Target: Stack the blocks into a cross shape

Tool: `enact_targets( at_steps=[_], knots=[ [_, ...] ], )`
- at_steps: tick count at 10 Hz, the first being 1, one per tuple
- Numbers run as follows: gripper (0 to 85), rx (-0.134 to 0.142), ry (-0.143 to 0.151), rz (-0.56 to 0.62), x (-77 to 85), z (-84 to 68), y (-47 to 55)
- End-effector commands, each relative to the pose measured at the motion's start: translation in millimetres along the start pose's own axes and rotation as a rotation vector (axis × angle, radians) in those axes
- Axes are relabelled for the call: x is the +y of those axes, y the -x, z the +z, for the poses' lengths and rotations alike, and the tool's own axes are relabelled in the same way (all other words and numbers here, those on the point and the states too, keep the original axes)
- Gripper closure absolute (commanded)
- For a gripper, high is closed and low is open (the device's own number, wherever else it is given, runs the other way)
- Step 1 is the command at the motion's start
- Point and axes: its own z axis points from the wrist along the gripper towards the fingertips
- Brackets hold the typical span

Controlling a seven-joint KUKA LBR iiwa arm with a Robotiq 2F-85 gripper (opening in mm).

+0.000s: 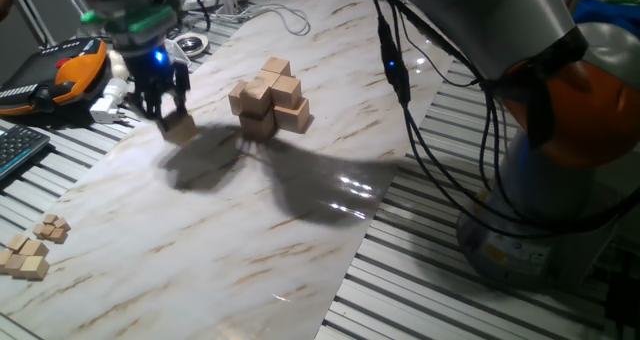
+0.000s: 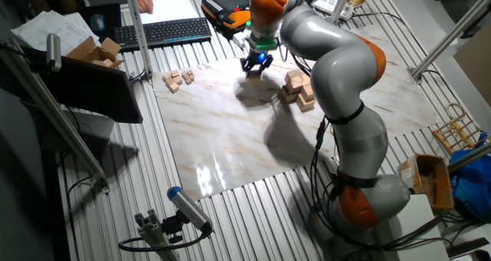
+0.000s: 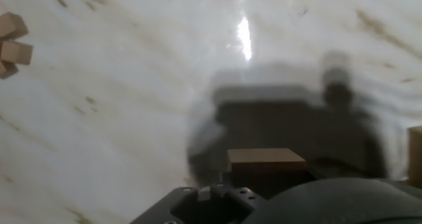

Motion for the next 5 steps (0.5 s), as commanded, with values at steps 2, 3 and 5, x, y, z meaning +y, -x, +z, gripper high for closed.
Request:
enact_targets(
  at_steps=[2,3,5],
  knots=[
    [85.0,-0.034,-0.025,-0.048,-59.1,-13.3,0.0],
    [85.0,-0.035,-0.031,-0.072,-79.1,-17.0,0.7],
    [85.0,-0.044,-0.033,-0.106,-110.6,-23.3,5.4]
  ],
)
